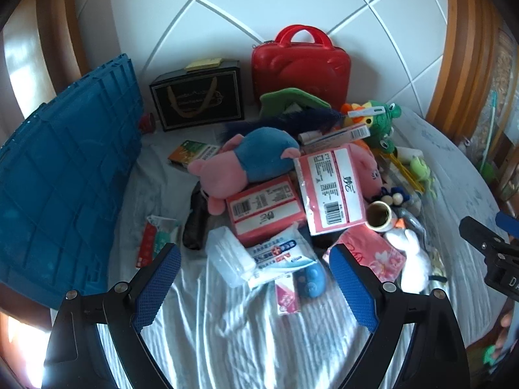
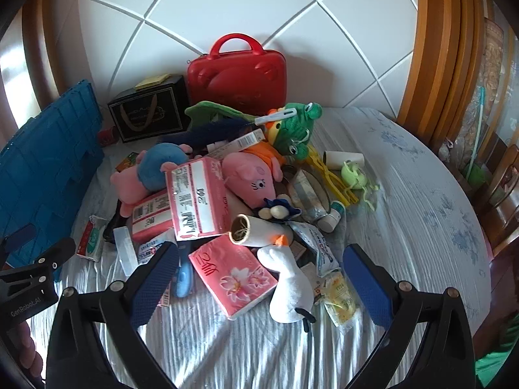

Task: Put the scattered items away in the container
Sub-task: 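Withdraw both grippers from the crate and move back over the pile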

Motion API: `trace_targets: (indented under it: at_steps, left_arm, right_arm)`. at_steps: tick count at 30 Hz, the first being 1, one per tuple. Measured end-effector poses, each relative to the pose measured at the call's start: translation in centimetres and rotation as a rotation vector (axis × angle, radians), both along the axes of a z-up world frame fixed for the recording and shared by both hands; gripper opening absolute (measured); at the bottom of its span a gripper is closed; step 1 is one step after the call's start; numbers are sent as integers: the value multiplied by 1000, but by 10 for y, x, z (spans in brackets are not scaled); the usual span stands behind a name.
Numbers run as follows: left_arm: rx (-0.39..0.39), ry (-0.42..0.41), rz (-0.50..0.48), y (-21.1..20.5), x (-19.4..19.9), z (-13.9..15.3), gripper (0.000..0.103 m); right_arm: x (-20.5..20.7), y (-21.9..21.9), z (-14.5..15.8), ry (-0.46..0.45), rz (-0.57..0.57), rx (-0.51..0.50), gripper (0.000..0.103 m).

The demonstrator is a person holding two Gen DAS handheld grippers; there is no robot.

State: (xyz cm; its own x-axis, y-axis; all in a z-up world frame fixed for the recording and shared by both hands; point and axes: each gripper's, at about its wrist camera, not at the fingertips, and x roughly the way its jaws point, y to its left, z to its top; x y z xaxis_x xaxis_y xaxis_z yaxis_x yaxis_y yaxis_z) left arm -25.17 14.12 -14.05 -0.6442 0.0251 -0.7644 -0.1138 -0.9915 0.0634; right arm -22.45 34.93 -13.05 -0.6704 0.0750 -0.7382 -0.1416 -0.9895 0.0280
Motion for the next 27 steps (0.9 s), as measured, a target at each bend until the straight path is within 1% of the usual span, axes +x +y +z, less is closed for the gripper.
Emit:
trace_targets:
  at_steps: [4,9,13,16,19,22,24,27]
  left_arm:
    - [-12,-51,-10,22,-12,-17,94]
    - [-17,-114,37,53,-21,-43,94]
    - [-20,-182,93,86,-25,-68,94]
    - [-29,-215,134,112,-25,-86,94]
    - [-13,-252,171,131,-25,-104,94]
    - [-15,-279,195,146,-23,-118,94]
    - [-42,-287,198,153,-21,-125,94]
    - [-41,-301,201,155,-14,-132,93]
  right_arm:
    - [-3,27,-20,-52,-24,-21,103]
    - [-11,60,-47,-117,-18,-38,103]
    - [-24,86,-75,-182,48,-39,103]
    - [-34,108,-93,-219,85,-50,103]
    - [-41,125,-107,-247,131,-66,103]
    - [-44,129,-117,-273,184,-75,103]
    - [-45,130,-125,-291,212,-84,103]
    - [-45,127,-138,-326,250,-85,103]
